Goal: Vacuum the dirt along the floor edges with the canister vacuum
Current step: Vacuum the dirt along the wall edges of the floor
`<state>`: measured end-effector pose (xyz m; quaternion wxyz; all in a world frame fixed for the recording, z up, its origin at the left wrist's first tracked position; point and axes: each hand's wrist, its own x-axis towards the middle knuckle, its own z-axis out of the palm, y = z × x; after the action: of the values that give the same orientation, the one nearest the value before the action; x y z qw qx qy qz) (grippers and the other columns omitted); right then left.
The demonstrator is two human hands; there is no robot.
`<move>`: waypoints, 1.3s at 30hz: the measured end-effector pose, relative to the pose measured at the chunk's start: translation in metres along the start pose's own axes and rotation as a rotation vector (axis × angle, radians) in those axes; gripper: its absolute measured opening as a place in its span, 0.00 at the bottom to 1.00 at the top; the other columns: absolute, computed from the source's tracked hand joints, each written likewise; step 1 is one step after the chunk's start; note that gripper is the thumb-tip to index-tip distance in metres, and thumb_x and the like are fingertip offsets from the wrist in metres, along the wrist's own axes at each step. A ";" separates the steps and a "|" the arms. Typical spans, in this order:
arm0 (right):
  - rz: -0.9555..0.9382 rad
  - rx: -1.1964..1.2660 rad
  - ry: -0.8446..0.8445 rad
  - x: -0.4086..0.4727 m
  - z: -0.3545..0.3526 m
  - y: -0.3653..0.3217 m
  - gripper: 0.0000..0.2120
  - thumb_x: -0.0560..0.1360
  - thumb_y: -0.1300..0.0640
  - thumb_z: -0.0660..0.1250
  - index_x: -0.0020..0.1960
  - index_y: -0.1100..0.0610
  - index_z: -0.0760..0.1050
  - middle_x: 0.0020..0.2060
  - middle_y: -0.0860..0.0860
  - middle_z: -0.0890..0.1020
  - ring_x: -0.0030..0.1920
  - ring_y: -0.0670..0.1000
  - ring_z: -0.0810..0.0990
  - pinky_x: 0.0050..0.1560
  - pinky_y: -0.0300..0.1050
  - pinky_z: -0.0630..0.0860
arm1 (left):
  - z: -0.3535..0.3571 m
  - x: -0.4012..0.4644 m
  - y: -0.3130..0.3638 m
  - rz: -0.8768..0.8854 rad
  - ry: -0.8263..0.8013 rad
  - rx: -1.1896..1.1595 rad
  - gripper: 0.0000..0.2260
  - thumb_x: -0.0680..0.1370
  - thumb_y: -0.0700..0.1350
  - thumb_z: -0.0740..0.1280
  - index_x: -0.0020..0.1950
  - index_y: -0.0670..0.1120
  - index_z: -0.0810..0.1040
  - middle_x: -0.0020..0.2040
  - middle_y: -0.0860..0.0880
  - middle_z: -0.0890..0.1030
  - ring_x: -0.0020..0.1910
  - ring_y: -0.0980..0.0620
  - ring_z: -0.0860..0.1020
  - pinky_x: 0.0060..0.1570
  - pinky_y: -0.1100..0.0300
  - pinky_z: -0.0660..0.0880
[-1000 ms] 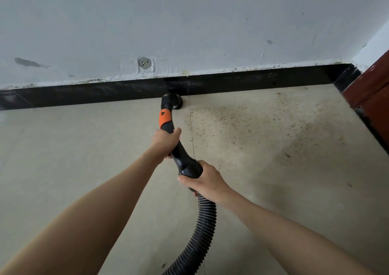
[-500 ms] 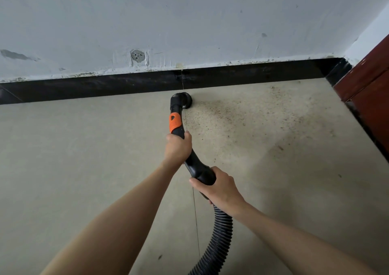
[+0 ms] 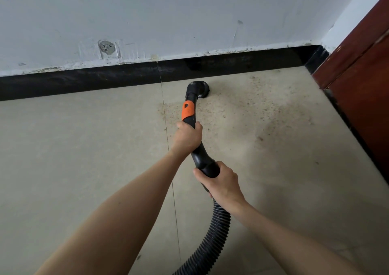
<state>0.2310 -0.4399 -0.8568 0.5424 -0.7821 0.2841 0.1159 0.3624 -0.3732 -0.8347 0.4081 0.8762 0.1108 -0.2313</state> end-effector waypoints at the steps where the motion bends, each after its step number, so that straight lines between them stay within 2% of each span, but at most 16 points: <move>1: 0.005 -0.002 0.017 0.001 -0.002 0.002 0.17 0.66 0.40 0.73 0.44 0.51 0.75 0.35 0.51 0.81 0.31 0.50 0.80 0.36 0.49 0.80 | 0.004 0.000 0.003 0.007 -0.014 0.003 0.21 0.81 0.52 0.57 0.65 0.36 0.62 0.56 0.39 0.75 0.50 0.43 0.76 0.42 0.53 0.71; 5: 0.023 -0.011 0.075 0.004 -0.015 0.011 0.16 0.67 0.40 0.73 0.44 0.51 0.74 0.34 0.50 0.80 0.31 0.50 0.80 0.33 0.45 0.78 | 0.023 -0.001 0.013 0.036 -0.064 0.023 0.21 0.81 0.53 0.56 0.64 0.36 0.62 0.56 0.40 0.75 0.44 0.46 0.73 0.40 0.55 0.69; 9: 0.035 -0.015 0.114 0.013 -0.027 0.017 0.16 0.67 0.40 0.73 0.43 0.51 0.74 0.34 0.50 0.80 0.31 0.51 0.80 0.35 0.47 0.79 | 0.040 0.004 0.026 0.065 -0.083 0.055 0.22 0.82 0.53 0.56 0.64 0.36 0.62 0.58 0.38 0.75 0.51 0.41 0.77 0.42 0.55 0.70; 12: 0.038 -0.003 0.130 0.024 -0.034 0.014 0.17 0.68 0.40 0.72 0.44 0.53 0.74 0.35 0.51 0.81 0.32 0.51 0.81 0.35 0.49 0.80 | 0.045 0.013 0.039 0.087 -0.104 0.094 0.22 0.82 0.54 0.55 0.65 0.36 0.62 0.58 0.39 0.75 0.47 0.44 0.74 0.40 0.56 0.67; 19: 0.028 0.061 0.115 0.051 -0.035 -0.006 0.17 0.68 0.41 0.73 0.44 0.54 0.75 0.36 0.52 0.82 0.29 0.50 0.79 0.32 0.45 0.78 | 0.038 0.043 0.057 0.094 -0.116 0.093 0.25 0.81 0.54 0.55 0.68 0.35 0.60 0.62 0.37 0.73 0.58 0.40 0.75 0.46 0.52 0.71; 22: 0.030 0.070 0.104 0.052 -0.027 -0.011 0.18 0.67 0.41 0.73 0.44 0.54 0.75 0.36 0.51 0.82 0.30 0.50 0.79 0.33 0.47 0.79 | 0.028 0.048 0.054 0.085 -0.119 0.102 0.24 0.81 0.54 0.55 0.68 0.36 0.60 0.61 0.38 0.73 0.56 0.40 0.76 0.40 0.54 0.72; 25: 0.021 0.073 0.062 0.048 -0.015 -0.017 0.18 0.67 0.42 0.74 0.43 0.55 0.75 0.35 0.51 0.82 0.29 0.50 0.79 0.33 0.49 0.79 | 0.013 0.047 0.041 0.071 -0.098 0.076 0.23 0.81 0.53 0.56 0.67 0.36 0.62 0.57 0.39 0.74 0.47 0.43 0.75 0.30 0.58 0.70; 27: 0.017 0.089 0.013 0.042 -0.009 -0.022 0.17 0.67 0.43 0.74 0.44 0.55 0.76 0.34 0.51 0.81 0.28 0.49 0.78 0.33 0.49 0.80 | -0.001 0.045 0.029 0.051 -0.078 0.033 0.22 0.81 0.53 0.56 0.66 0.36 0.63 0.55 0.39 0.75 0.42 0.46 0.73 0.28 0.60 0.68; 30: -0.006 0.050 -0.110 0.034 -0.002 -0.032 0.15 0.69 0.45 0.74 0.45 0.55 0.75 0.34 0.50 0.80 0.30 0.49 0.79 0.36 0.50 0.81 | -0.022 0.041 0.009 0.002 -0.051 -0.048 0.21 0.80 0.52 0.58 0.65 0.38 0.64 0.54 0.40 0.74 0.42 0.46 0.74 0.26 0.60 0.67; 33: -0.038 0.046 -0.195 0.026 0.008 -0.043 0.15 0.70 0.47 0.73 0.44 0.57 0.75 0.32 0.50 0.79 0.31 0.49 0.78 0.35 0.47 0.80 | -0.048 0.036 -0.006 -0.037 -0.040 -0.158 0.15 0.79 0.50 0.60 0.59 0.40 0.67 0.46 0.44 0.74 0.37 0.51 0.73 0.27 0.61 0.69; 35: -0.039 0.057 -0.239 0.021 0.017 -0.048 0.15 0.70 0.47 0.73 0.42 0.57 0.74 0.30 0.49 0.77 0.30 0.48 0.77 0.35 0.44 0.80 | -0.063 0.035 -0.014 -0.068 -0.050 -0.260 0.15 0.78 0.49 0.62 0.58 0.40 0.68 0.46 0.44 0.74 0.39 0.50 0.74 0.32 0.59 0.73; 37: -0.023 0.086 -0.272 0.017 0.027 -0.052 0.19 0.65 0.42 0.74 0.42 0.57 0.75 0.31 0.49 0.77 0.33 0.50 0.78 0.42 0.52 0.83 | -0.074 0.032 -0.021 -0.092 -0.066 -0.307 0.15 0.78 0.50 0.62 0.59 0.41 0.67 0.44 0.45 0.74 0.41 0.49 0.75 0.38 0.57 0.74; 39: -0.009 0.091 -0.275 0.010 0.035 -0.053 0.26 0.58 0.37 0.72 0.42 0.57 0.75 0.32 0.49 0.77 0.35 0.52 0.78 0.46 0.59 0.82 | -0.078 0.029 -0.025 -0.098 -0.069 -0.302 0.15 0.80 0.52 0.60 0.58 0.42 0.67 0.43 0.46 0.72 0.45 0.47 0.74 0.44 0.55 0.74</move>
<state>0.2739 -0.3977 -0.8343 0.6116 -0.7347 0.2086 0.2065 0.4026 -0.2973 -0.8226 0.5272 0.7898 0.1727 -0.2616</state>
